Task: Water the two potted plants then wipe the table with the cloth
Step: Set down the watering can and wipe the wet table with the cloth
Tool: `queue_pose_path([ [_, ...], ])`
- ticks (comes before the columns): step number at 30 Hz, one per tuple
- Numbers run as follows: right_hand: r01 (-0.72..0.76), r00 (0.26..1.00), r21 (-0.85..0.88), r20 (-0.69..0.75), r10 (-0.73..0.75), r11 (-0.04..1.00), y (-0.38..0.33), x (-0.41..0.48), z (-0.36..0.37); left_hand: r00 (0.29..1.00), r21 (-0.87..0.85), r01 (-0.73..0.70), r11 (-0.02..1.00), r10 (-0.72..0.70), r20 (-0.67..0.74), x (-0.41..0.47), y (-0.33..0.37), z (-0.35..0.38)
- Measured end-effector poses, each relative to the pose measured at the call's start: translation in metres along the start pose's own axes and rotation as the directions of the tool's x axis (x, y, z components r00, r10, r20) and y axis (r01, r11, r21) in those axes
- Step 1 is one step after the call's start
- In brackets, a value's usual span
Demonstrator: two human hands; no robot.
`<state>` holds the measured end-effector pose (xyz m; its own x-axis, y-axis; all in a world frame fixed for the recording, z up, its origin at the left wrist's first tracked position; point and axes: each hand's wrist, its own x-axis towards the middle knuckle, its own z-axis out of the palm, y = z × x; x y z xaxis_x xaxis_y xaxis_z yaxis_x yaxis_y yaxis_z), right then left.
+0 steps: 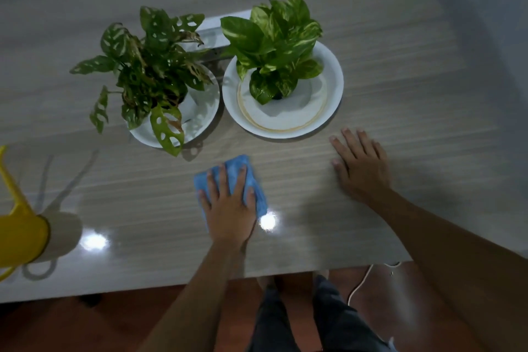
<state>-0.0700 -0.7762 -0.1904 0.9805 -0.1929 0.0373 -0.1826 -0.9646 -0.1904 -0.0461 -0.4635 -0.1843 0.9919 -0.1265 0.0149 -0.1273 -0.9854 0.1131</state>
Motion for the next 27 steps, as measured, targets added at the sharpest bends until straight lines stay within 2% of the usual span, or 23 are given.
queue_pose_path([
  [2,-0.016,1.0,0.022,0.025,0.016,1.0,0.0,-0.001,-0.002,0.999,-0.001,0.034,0.999,-0.034,0.026,-0.048,0.011,-0.007],
  [5,-0.022,0.999,0.021,0.046,0.021,1.0,0.002,0.0,-0.001,0.976,-0.103,-0.168,0.98,0.18,0.12,-0.097,0.085,-0.002],
  [7,-0.025,0.998,0.021,0.058,0.024,0.999,0.003,0.0,-0.001,0.942,-0.172,-0.297,0.939,0.318,0.104,-0.08,0.12,0.004],
  [8,-0.023,0.998,0.014,0.056,0.023,1.0,0.003,0.0,-0.001,0.936,-0.165,-0.321,0.932,0.339,0.097,-0.055,0.124,0.006],
  [10,-0.018,0.998,0.015,0.056,0.017,1.0,0.003,0.001,-0.001,0.956,-0.099,-0.265,0.959,0.275,0.103,-0.005,0.102,0.011],
  [12,-0.012,0.999,0.019,0.052,0.011,1.0,0.003,0.0,-0.002,0.994,0.011,-0.096,0.995,0.096,0.059,0.022,0.052,0.008],
  [15,-0.018,0.999,0.007,0.052,0.017,1.0,0.003,0.0,-0.005,0.996,0.026,0.077,0.997,-0.076,-0.037,-0.014,0.013,-0.005],
  [17,-0.024,0.998,0.02,0.056,0.023,1.0,0.002,0.0,-0.008,0.999,0.012,0.035,0.999,-0.035,0.017,-0.065,0.045,-0.01],
  [19,-0.022,0.998,0.027,0.056,0.021,0.999,0.002,0.001,-0.008,0.984,-0.091,-0.121,0.988,0.131,0.121,-0.096,0.095,-0.004],
  [21,-0.023,0.997,0.024,0.07,0.022,0.999,0.003,0.0,-0.008,0.952,-0.149,-0.261,0.954,0.28,0.123,-0.082,0.128,0.003],
  [22,-0.02,0.997,0.01,0.073,0.019,1.0,0.003,0.0,-0.008,0.94,-0.123,-0.301,0.946,0.316,0.126,-0.059,0.133,0.004],
  [24,-0.009,0.996,-0.007,0.087,0.01,1.0,0.003,0.001,-0.008,0.946,-0.053,-0.286,0.957,0.291,0.141,-0.012,0.112,0.008],
  [27,-0.007,0.996,-0.016,0.089,0.008,1.0,0.001,0.0,-0.008,0.996,0.052,-0.078,0.996,0.075,0.054,0.012,0.041,0.003],
])
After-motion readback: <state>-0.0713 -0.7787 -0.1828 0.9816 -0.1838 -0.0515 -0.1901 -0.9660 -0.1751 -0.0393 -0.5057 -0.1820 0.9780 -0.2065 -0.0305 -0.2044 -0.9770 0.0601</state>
